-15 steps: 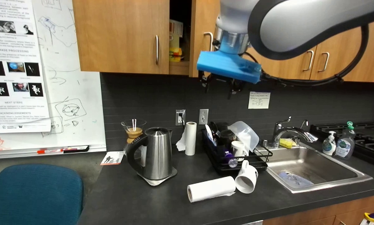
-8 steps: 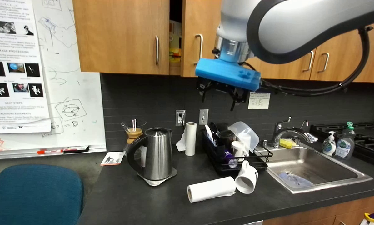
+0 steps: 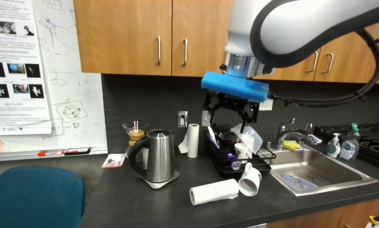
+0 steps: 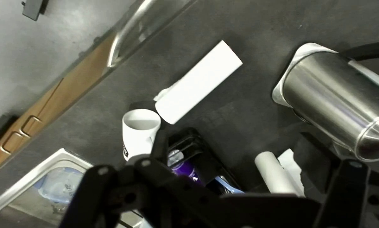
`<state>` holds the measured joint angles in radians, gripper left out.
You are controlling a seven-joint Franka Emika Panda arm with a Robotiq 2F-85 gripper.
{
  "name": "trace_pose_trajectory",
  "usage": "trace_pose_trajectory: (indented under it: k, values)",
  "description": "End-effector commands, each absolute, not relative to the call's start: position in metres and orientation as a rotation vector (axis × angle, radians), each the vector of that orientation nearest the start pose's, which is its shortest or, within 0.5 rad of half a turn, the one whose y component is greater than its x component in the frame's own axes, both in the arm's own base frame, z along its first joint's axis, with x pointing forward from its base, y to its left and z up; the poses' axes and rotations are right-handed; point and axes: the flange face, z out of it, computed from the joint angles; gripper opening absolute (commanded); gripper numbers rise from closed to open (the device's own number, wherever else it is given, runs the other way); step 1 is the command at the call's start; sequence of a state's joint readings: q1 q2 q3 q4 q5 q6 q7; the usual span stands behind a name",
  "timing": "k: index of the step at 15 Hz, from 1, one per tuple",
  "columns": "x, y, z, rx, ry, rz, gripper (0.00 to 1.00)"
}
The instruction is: Open the door to the cupboard
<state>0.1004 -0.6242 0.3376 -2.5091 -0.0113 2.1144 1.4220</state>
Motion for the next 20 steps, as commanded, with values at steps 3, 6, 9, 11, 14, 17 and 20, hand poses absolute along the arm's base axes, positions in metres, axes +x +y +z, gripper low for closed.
trace_pose_trajectory:
  k: [3, 6, 9, 11, 14, 17, 20]
  values:
    - [0.345, 0.151, 0.49, -2.657, 1.531, -0.303, 1.0]
    - [0.348, 0.134, 0.49, -2.666, 1.513, -0.281, 1.0]
    - [0.348, 0.112, 0.488, -2.676, 1.499, -0.26, 1.0]
    - [0.348, 0.1, 0.485, -2.681, 1.492, -0.242, 1.0]
    - [0.346, 0.085, 0.481, -2.69, 1.483, -0.213, 1.0]
    - [0.346, 0.079, 0.478, -2.7, 1.471, -0.192, 1.0]
    - [0.347, 0.079, 0.476, -2.709, 1.458, -0.179, 1.0]
